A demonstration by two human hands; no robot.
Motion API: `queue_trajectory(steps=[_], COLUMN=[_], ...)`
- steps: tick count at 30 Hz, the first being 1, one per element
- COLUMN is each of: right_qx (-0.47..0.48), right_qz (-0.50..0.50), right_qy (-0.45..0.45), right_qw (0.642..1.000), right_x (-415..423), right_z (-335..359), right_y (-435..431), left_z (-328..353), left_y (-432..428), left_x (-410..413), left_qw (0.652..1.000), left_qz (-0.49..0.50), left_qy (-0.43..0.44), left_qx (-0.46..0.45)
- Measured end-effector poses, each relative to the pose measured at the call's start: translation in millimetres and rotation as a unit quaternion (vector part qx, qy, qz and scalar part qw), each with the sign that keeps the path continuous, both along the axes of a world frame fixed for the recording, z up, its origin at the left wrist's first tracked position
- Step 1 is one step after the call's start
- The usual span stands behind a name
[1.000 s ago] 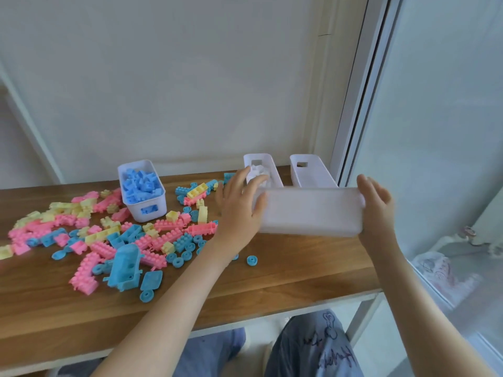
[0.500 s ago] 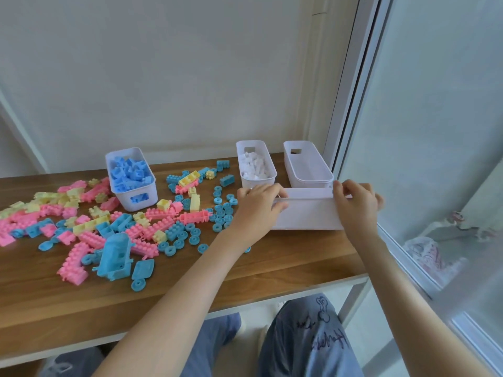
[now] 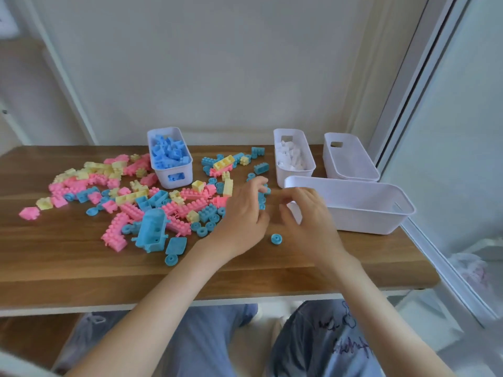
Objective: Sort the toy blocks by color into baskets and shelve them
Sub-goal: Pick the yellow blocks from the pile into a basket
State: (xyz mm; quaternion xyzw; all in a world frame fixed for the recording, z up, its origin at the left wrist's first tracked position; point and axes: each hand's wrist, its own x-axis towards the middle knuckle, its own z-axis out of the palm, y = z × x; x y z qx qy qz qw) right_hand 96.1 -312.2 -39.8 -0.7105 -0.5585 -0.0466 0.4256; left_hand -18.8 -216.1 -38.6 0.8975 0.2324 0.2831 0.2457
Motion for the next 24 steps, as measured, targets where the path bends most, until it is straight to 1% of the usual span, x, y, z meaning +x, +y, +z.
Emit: queue_trajectory(steps=[4,6,10,11,13,14,15,18,19,20,24], right_qx=[-0.112,-0.131,-0.138,-0.144,-0.162,-0.168,-0.173,-0.211,-0.226,-0.237,-0.246], right_qz=[0.087,0.124,0.174,0.183,0.2,0.206,0.212,0.219,0.217,0.212,0.185], right_qy=[0.014,0.017,-0.004,-0.009,-0.027,-0.043,-0.059,-0.096,-0.109,-0.121,-0.166], right_qw=[0.99,0.983,0.975,0.972,0.966,0.963,0.96,0.948,0.943,0.94,0.937], right_x=[-24.4,-35.0,-53.3,-57.1,-66.5,-69.9,-72.6,-78.6,-78.8,-78.3,-75.6], right_z=[-13.9,-17.3,-20.2,-19.7,-19.0,-19.0,-18.9,-17.6,-16.1,-14.6,-8.4], right_y=[21.1,33.5,57.3,63.7,80.9,89.3,97.4,120.1,125.2,129.5,138.8], left_z=[-5.2,-6.5,-5.9,-5.5,-9.6,-13.1,-15.8,-12.3,-9.1,-6.3,1.1], left_y=[14.1,22.6,40.2,44.1,52.8,56.3,58.0,62.1,65.2,69.3,93.1], left_x=[-51.4,-78.2,-122.9,-131.4,-146.7,-151.5,-155.1,-163.7,-164.1,-164.1,-151.3], left_qw=[0.996,0.989,0.974,0.972,0.97,0.968,0.968,0.963,0.96,0.958,0.96], left_qz=[0.08,0.131,0.222,0.232,0.236,0.234,0.236,0.265,0.274,0.278,0.276], left_qy=[0.036,0.046,-0.034,-0.021,0.056,0.079,0.073,-0.043,-0.06,-0.055,0.041], left_qx=[0.015,0.04,0.008,0.013,0.037,0.041,0.036,0.022,0.027,0.028,0.021])
